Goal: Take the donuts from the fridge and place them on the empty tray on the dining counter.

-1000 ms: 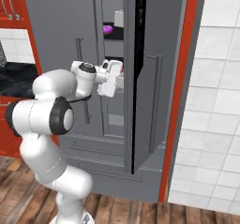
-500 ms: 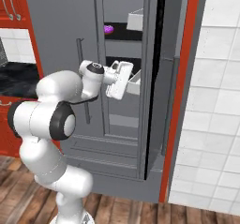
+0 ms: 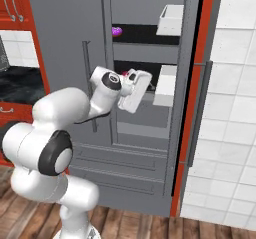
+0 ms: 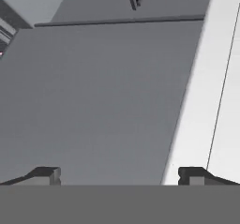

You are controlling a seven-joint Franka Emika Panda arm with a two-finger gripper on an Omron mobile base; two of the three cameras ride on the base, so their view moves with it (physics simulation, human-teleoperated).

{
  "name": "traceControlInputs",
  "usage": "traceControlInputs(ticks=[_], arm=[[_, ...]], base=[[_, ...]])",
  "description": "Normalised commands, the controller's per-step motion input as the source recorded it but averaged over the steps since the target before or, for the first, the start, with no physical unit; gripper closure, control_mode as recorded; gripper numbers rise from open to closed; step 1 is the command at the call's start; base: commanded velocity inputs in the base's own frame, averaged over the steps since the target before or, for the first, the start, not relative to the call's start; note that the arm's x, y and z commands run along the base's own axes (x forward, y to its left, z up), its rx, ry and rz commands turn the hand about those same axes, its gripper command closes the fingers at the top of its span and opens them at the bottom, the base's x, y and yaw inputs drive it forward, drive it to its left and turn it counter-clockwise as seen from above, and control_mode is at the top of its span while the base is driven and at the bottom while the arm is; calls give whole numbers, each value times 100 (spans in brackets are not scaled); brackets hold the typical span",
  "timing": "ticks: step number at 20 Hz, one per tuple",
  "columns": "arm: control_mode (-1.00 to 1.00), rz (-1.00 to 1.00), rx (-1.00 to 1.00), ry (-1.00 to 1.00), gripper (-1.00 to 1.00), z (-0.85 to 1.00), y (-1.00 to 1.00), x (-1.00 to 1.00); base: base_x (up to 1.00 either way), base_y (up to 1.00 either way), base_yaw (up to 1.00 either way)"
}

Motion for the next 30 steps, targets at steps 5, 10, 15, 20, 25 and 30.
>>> traceControlInputs(ticks=[5, 10, 15, 20, 25, 30], arm=[[-100, -1, 26, -53, -100, 34, 77, -63], [-100, -3, 52, -80, -100, 3, 98, -50], [-100, -1, 58, -75, -100, 4, 94, -47], [-100, 1, 53, -49, -100, 1, 100, -44], [-100, 15, 45, -15, -100, 11, 91, -38], [-100, 22, 24, 1, -100, 33, 76, 3]], base=[[0, 0, 0], [0, 0, 0], [0, 0, 0], [0, 0, 0], [0, 0, 0], [0, 0, 0]])
